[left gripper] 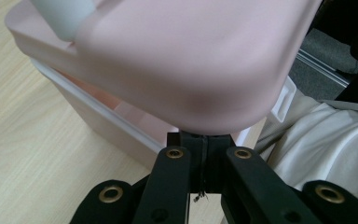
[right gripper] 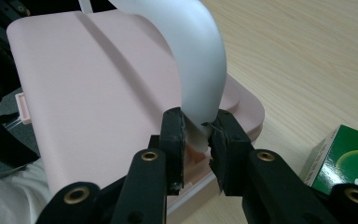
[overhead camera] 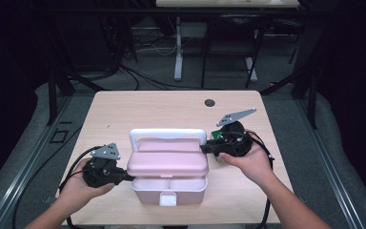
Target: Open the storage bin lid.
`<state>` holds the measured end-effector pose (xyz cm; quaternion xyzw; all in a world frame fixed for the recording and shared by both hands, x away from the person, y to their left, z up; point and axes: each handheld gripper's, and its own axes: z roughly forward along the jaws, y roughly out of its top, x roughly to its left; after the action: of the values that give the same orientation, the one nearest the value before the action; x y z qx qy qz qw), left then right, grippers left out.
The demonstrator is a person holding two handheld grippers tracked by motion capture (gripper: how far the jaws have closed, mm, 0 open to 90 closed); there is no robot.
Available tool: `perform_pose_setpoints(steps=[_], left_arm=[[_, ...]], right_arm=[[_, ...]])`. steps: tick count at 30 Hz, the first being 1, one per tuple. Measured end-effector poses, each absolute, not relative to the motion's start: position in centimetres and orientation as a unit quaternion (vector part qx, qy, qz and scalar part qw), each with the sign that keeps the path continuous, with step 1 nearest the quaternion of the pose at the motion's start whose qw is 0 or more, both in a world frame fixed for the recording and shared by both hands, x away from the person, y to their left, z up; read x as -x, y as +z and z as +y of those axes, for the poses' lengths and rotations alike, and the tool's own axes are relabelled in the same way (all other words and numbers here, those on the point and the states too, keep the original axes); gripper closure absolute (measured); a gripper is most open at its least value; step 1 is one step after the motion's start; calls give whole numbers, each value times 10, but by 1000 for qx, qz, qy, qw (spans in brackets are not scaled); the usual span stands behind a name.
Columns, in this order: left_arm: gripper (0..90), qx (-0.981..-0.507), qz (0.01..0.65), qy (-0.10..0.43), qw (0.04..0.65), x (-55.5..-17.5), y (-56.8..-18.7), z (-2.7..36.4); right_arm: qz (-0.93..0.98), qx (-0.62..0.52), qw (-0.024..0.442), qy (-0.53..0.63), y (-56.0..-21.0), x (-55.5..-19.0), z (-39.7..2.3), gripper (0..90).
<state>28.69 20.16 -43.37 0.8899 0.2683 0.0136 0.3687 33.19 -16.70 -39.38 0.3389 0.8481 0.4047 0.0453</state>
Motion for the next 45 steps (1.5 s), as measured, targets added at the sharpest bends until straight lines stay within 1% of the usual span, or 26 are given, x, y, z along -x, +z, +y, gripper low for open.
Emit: perform_pose_setpoints(steps=[11,17,21,22,29,36,45], left_arm=[[900,-892,264,11,366,-287,-435,196],[900,-893,265,10,364,-287,-435,196],[900,-893,265,13,362,-287,-435,196],[900,-892,266,13,364,-287,-435,197],[900,-893,265,14,363,-288,-432,197],[900,-893,265,18,363,-289,-426,196],[900,-892,267,21,365,-292,-417,195]], right_arm=[[848,-339,46,406,-395,-332,-168,752],[845,-341,36,410,-397,-332,-169,748],[844,-344,42,410,-397,-332,-169,742],[839,-348,42,416,-396,-332,-171,725],[831,-362,51,421,-393,-328,-185,729],[835,-360,77,409,-393,-316,-192,745],[837,-356,86,406,-399,-305,-194,776]])
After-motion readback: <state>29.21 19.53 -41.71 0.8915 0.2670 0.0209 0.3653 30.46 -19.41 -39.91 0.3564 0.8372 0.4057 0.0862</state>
